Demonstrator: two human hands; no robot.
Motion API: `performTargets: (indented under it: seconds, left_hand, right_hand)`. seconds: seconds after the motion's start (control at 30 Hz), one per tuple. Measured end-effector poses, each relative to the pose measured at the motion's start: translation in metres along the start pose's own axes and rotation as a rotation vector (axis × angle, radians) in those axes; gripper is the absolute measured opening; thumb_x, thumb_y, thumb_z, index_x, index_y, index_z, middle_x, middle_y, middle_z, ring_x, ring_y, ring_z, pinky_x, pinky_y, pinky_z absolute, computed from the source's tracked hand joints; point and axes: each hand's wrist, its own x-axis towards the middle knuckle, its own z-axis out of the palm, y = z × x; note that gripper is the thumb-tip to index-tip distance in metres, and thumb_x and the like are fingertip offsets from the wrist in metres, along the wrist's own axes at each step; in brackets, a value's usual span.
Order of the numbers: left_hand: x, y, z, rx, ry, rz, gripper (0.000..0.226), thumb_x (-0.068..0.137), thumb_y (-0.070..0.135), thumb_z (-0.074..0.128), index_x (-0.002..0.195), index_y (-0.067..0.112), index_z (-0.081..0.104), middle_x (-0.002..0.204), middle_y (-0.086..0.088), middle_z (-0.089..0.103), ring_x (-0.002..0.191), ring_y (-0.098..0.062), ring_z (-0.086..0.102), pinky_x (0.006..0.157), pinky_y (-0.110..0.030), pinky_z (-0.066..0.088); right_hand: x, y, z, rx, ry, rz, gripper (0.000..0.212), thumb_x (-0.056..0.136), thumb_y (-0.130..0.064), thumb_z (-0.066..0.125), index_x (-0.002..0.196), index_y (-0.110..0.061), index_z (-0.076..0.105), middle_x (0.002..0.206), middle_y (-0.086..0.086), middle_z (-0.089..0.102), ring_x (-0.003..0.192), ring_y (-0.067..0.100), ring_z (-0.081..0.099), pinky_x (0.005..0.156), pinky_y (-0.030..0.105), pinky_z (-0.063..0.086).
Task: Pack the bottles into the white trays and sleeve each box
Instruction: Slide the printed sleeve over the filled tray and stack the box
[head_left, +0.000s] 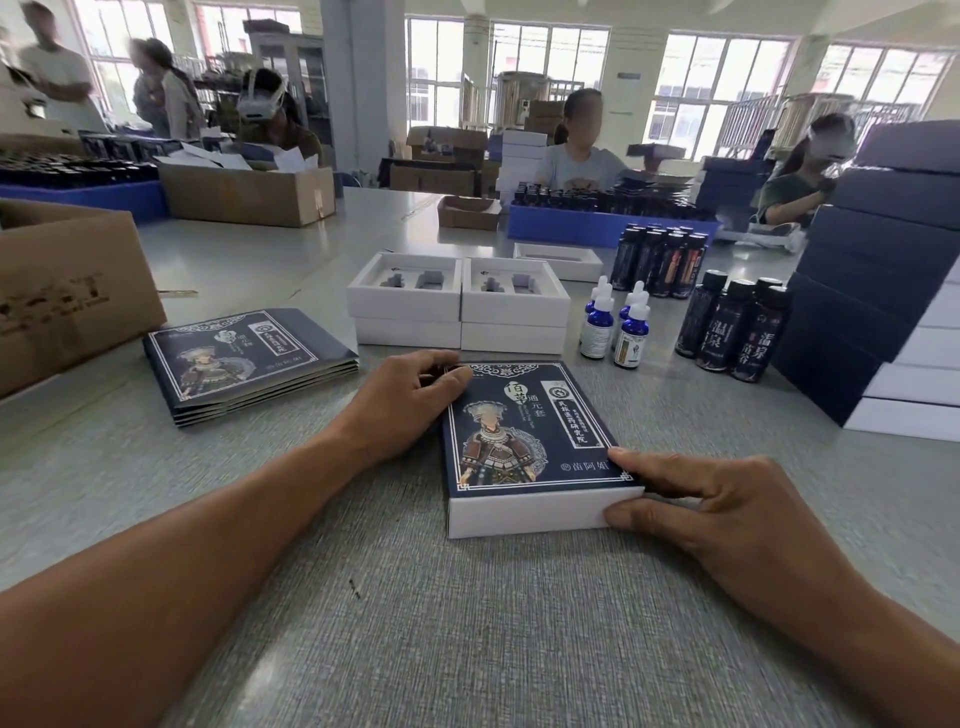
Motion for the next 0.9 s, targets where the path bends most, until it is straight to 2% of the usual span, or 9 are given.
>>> performTargets:
  seconds: [0.17, 0.3, 0.47, 0.6, 0.67, 0.73, 0.8, 0.87, 0.9]
  left_hand:
    - [0.000, -0.001, 0.001, -0.015, 0.029, 0.004, 0.047, 0.093, 0.043, 0.064, 0.132, 0.018, 0.061, 0.109, 0.010, 0.065, 0.095, 0.009, 0.058, 0.080, -0.013, 0.045]
    - [-0.001, 0.000, 0.001, -0.004, 0.027, 0.009, 0.047, 0.093, 0.043, 0.064, 0.133, 0.017, 0.061, 0.115, 0.005, 0.067, 0.100, 0.003, 0.060, 0.083, -0.016, 0.047]
    - [-0.004, 0.002, 0.000, 0.008, 0.019, -0.001, 0.044, 0.094, 0.042, 0.063, 0.131, 0.018, 0.062, 0.117, 0.002, 0.068, 0.105, -0.009, 0.063, 0.095, -0.032, 0.052]
    - [-0.009, 0.002, 0.005, 0.100, 0.088, 0.029, 0.035, 0.094, 0.043, 0.060, 0.123, 0.025, 0.066, 0.109, 0.005, 0.070, 0.095, -0.005, 0.063, 0.078, -0.021, 0.050]
    - [-0.013, 0.005, 0.010, 0.156, 0.134, 0.034, 0.031, 0.094, 0.045, 0.059, 0.118, 0.028, 0.066, 0.106, 0.005, 0.069, 0.089, -0.006, 0.062, 0.071, -0.020, 0.046]
    - [-0.017, 0.009, 0.016, 0.202, 0.151, 0.030, 0.030, 0.092, 0.054, 0.055, 0.112, 0.035, 0.065, 0.104, 0.004, 0.068, 0.085, -0.009, 0.060, 0.068, -0.024, 0.044]
    - [-0.021, 0.016, 0.021, 0.222, 0.134, 0.020, 0.045, 0.083, 0.071, 0.044, 0.110, 0.040, 0.062, 0.101, 0.003, 0.066, 0.082, -0.012, 0.061, 0.067, -0.028, 0.043]
    - [-0.024, 0.020, 0.025, 0.239, 0.101, 0.037, 0.059, 0.077, 0.077, 0.035, 0.114, 0.040, 0.062, 0.106, 0.001, 0.065, 0.085, -0.016, 0.062, 0.071, -0.032, 0.045]
    - [-0.025, 0.023, 0.026, 0.238, 0.083, 0.054, 0.057, 0.078, 0.077, 0.033, 0.114, 0.042, 0.061, 0.110, 0.002, 0.064, 0.088, -0.016, 0.061, 0.074, -0.033, 0.045]
  right_hand:
    - [-0.001, 0.001, 0.001, 0.005, 0.033, 0.001, 0.047, 0.066, -0.038, 0.084, 0.111, -0.042, 0.071, 0.098, -0.044, 0.063, 0.095, -0.017, 0.063, 0.081, -0.003, 0.040]
    - [-0.002, 0.001, 0.002, -0.041, 0.054, -0.019, 0.047, 0.066, -0.045, 0.081, 0.112, -0.041, 0.071, 0.098, -0.046, 0.060, 0.094, -0.017, 0.063, 0.082, -0.001, 0.042]
    - [0.000, 0.001, 0.001, -0.024, 0.043, 0.006, 0.048, 0.068, -0.039, 0.083, 0.115, -0.038, 0.071, 0.100, -0.043, 0.063, 0.095, -0.015, 0.064, 0.082, 0.000, 0.044]
    - [0.004, 0.004, -0.008, -0.103, -0.030, 0.085, 0.053, 0.076, -0.041, 0.081, 0.126, -0.043, 0.063, 0.108, -0.038, 0.064, 0.098, -0.017, 0.061, 0.085, 0.004, 0.048]
    - [0.006, 0.001, -0.015, -0.205, -0.100, 0.131, 0.065, 0.077, -0.053, 0.077, 0.136, -0.045, 0.052, 0.124, -0.029, 0.062, 0.104, -0.013, 0.059, 0.088, 0.008, 0.047]
    - [0.004, -0.002, -0.017, -0.282, -0.179, 0.150, 0.092, 0.067, -0.077, 0.069, 0.146, -0.042, 0.039, 0.143, -0.021, 0.050, 0.119, -0.005, 0.051, 0.100, 0.018, 0.043]
    - [-0.002, -0.008, -0.012, -0.346, -0.230, 0.197, 0.115, 0.053, -0.097, 0.054, 0.151, -0.045, 0.023, 0.159, -0.017, 0.027, 0.141, 0.006, 0.032, 0.115, 0.038, 0.030]
    - [-0.006, -0.015, -0.004, -0.440, -0.218, 0.225, 0.122, 0.047, -0.106, 0.039, 0.150, -0.046, 0.011, 0.164, -0.014, 0.010, 0.149, 0.010, 0.013, 0.118, 0.045, 0.012]
    - [-0.006, -0.017, -0.001, -0.477, -0.186, 0.224, 0.123, 0.047, -0.108, 0.032, 0.150, -0.046, 0.009, 0.165, -0.012, 0.006, 0.150, 0.011, 0.007, 0.118, 0.047, 0.006]
